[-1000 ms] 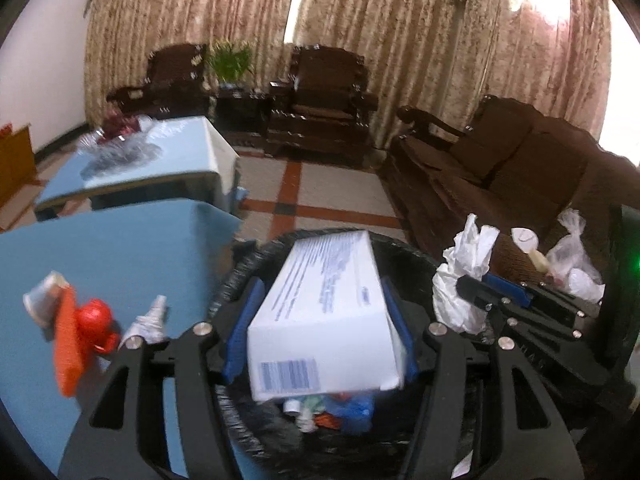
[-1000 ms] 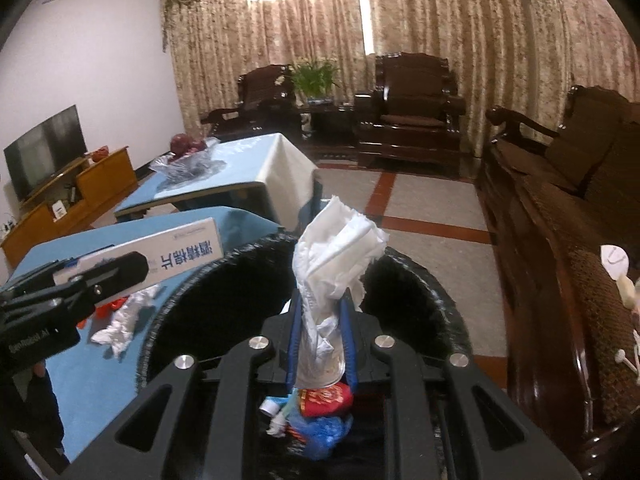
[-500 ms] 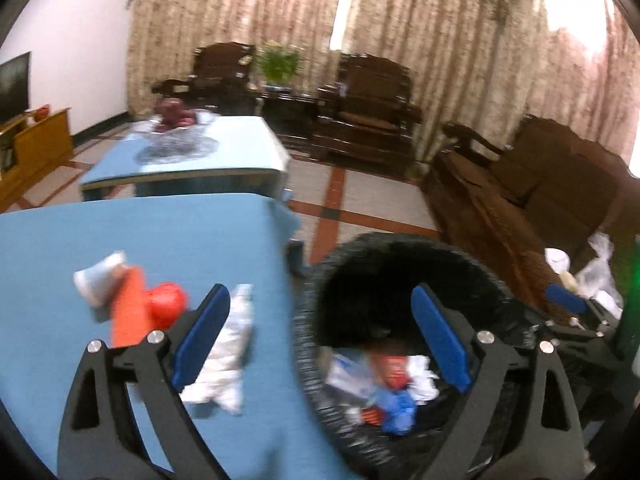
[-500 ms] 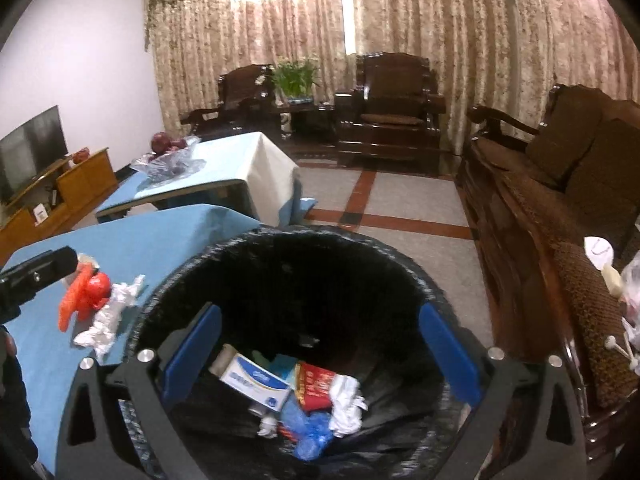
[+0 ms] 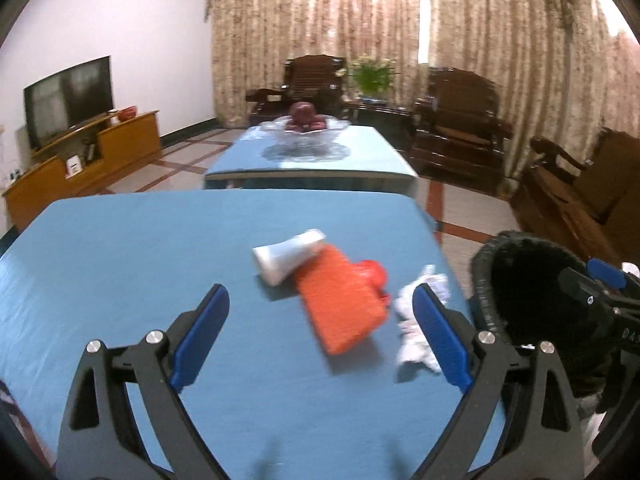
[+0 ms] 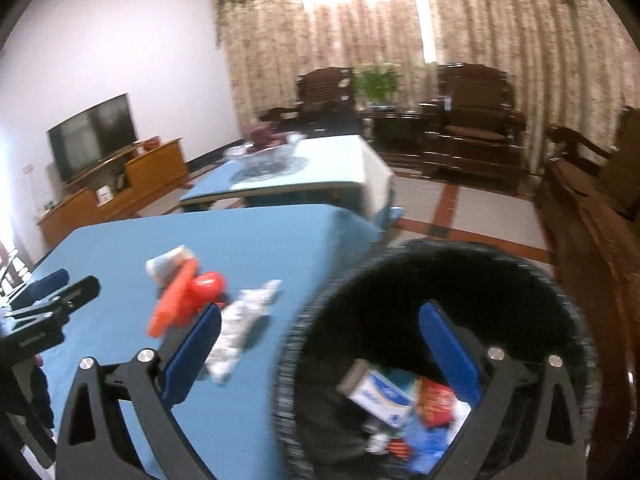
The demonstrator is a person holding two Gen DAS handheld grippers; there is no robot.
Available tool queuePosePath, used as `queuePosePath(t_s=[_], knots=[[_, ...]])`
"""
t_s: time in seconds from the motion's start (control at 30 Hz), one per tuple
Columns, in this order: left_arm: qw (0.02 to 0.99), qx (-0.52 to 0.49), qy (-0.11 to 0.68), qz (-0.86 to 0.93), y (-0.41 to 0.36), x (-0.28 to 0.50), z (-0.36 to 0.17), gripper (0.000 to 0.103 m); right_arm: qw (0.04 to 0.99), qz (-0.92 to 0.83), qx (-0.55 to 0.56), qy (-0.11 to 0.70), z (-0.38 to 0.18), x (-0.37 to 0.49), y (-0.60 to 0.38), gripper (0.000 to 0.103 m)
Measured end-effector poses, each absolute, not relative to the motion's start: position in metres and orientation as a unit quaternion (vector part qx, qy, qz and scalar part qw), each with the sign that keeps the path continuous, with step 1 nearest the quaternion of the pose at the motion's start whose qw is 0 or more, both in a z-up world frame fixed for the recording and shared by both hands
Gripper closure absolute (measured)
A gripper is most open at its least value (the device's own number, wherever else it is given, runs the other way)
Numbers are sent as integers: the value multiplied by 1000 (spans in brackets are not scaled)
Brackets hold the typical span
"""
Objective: Collect trash
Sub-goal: 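Move both tools back over the remaining trash on the table, then grasp the white crumpled tissue with the right tool while the left tool grasps the orange foam mesh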
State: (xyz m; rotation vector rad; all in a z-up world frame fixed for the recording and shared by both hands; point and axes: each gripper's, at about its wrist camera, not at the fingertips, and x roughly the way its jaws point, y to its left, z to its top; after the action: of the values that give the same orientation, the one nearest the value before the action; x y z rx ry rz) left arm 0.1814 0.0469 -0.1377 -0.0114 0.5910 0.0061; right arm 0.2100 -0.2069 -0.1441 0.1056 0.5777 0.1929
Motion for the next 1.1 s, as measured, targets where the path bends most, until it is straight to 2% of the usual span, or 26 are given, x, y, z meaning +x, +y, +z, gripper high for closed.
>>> queuePosePath(t_s=[0.1,0.2,0.4,0.87,1.0,1.03,1.1], knots=[[956,-13,291,19,64,179,-139,13,950,121,44,285,-148,216,-176,6],[956,-16,292,32,77,178,-142,13,948,131,30,288,-156,224,-151,10],[953,-19,298,49,96,180,-152,13,940,124,22,316,-182,248,-121,25],[945,-24,319,63,109,194,-176,13,925,111,7,364,-218,280,-104,38],[945,-23,321,61,110,197,-180,13,917,121,2,380,-225,285,-101,49],[945,-23,322,61,110,198,-180,13,914,125,2,385,-226,286,-101,56],[945,-25,322,60,110,199,-180,13,909,132,5,394,-228,288,-101,65]])
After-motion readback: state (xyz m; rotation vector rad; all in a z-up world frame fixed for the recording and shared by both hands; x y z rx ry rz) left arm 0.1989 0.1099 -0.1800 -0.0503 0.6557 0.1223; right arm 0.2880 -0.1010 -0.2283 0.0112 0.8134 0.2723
